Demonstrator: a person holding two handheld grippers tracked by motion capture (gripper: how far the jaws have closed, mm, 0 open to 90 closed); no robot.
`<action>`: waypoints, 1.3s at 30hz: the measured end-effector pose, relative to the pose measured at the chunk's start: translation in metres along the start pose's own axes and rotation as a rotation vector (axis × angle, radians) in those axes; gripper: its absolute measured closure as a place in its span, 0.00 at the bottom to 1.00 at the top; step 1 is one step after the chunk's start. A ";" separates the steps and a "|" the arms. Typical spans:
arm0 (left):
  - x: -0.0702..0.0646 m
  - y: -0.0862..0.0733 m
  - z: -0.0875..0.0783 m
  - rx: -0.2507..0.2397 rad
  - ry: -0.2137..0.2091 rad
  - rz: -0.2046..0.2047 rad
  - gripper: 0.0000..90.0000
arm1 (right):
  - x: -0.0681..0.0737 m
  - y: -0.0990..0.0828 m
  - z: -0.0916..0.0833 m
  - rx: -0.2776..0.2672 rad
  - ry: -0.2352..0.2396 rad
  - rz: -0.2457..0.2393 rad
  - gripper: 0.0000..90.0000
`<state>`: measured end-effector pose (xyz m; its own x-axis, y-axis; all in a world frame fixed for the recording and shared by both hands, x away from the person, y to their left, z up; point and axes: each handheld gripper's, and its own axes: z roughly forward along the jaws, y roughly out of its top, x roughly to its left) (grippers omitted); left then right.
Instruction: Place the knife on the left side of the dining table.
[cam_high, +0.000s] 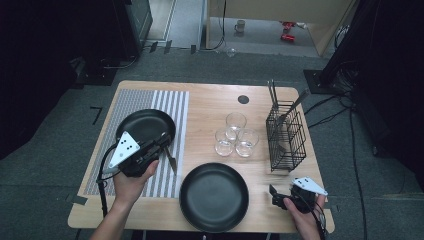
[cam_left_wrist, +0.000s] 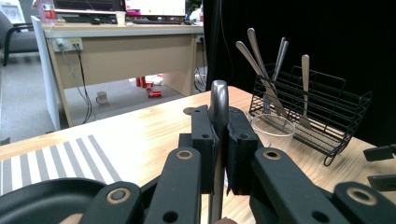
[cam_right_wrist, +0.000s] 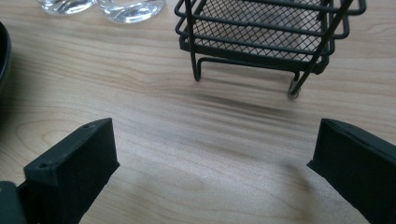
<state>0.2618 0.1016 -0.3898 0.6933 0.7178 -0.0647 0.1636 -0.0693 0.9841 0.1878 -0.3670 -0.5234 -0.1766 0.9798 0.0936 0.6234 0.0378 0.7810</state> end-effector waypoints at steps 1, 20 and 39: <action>0.000 0.000 -0.001 -0.003 0.001 -0.006 0.95 | 0.000 0.000 0.001 0.006 0.001 -0.001 0.00; 0.012 -0.008 -0.024 -0.017 0.044 -0.068 0.94 | -0.005 0.003 0.007 0.071 -0.006 0.047 0.00; 0.036 -0.024 -0.050 -0.028 0.090 -0.175 0.93 | 0.005 0.003 0.011 0.109 -0.063 -0.026 0.00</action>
<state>0.2477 0.1634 -0.4073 0.5900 0.7764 -0.2218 0.2560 0.0807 0.9633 0.1970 -0.3603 -0.5270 -0.1475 0.9885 0.0321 0.6991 0.0812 0.7104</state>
